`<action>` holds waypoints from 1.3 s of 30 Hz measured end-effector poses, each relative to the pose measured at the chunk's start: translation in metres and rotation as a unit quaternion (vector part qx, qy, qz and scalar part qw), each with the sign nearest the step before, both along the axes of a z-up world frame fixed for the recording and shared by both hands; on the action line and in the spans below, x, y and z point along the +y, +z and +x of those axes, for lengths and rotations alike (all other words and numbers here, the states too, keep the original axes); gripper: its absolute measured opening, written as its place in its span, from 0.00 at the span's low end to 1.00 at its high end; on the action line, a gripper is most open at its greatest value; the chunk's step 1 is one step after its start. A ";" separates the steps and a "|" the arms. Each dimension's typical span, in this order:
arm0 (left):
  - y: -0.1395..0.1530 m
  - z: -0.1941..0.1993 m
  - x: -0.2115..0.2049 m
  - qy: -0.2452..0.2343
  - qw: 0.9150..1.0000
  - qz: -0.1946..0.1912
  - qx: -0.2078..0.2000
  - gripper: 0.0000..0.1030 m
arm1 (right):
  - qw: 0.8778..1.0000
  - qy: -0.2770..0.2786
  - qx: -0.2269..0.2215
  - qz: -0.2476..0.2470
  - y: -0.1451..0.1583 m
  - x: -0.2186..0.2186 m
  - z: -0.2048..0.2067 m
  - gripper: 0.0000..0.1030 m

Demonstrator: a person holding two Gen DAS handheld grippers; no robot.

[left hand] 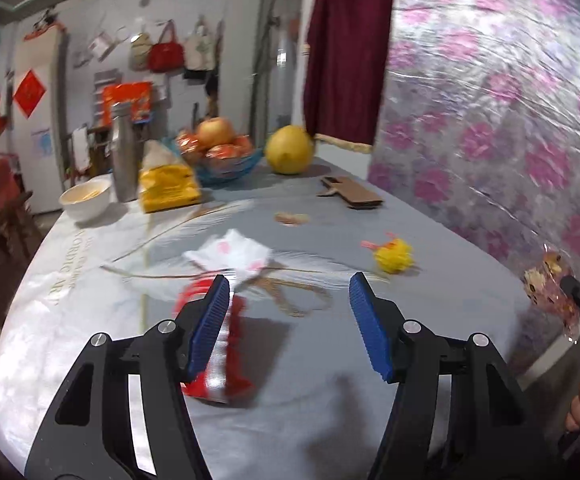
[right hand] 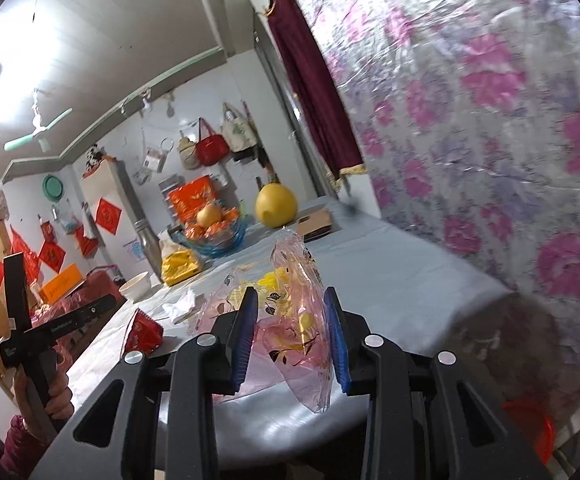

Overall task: Collect trash
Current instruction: 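Carry the red snack bag with the left tool while the right tool carries the plastic bag toward the wastebasket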

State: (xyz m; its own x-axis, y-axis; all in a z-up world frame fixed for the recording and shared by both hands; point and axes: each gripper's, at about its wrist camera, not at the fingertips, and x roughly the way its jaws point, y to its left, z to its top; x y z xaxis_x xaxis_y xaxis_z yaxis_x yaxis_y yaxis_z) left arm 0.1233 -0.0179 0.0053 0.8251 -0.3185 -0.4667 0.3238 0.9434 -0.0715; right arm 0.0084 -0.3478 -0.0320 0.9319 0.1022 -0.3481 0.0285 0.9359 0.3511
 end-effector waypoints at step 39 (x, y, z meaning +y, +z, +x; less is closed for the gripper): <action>-0.010 0.008 -0.015 -0.006 0.998 -0.011 0.054 0.44 | 0.999 -0.016 0.017 0.022 -0.016 -0.038 -0.037 0.33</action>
